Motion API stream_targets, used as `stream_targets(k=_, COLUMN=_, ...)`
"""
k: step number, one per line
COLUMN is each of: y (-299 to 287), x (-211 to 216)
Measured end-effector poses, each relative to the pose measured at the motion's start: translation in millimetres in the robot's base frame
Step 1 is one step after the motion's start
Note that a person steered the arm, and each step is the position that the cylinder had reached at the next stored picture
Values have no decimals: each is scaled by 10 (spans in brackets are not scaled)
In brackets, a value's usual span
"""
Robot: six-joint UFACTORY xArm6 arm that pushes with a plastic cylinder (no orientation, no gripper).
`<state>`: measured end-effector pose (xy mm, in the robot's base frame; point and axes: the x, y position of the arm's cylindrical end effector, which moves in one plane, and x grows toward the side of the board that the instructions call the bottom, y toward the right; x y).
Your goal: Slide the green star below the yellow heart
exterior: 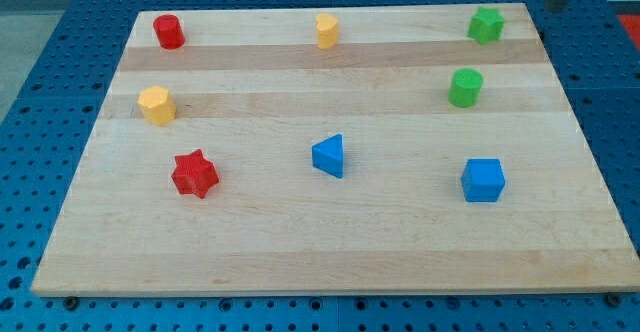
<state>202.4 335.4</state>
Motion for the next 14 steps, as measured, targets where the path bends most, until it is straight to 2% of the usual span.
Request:
stream_targets(k=2, y=-34, x=392)
stream_targets(k=3, y=-34, x=392)
stream_targets(k=4, y=-565, x=190)
stream_targets(k=5, y=-801, x=173)
stream_targets(k=7, y=-801, x=178)
stream_targets(k=9, y=-855, x=354)
stream_targets(k=11, y=-1426, x=429)
stream_targets(k=13, y=-2421, x=604)
stream_targets(k=14, y=-2501, x=609)
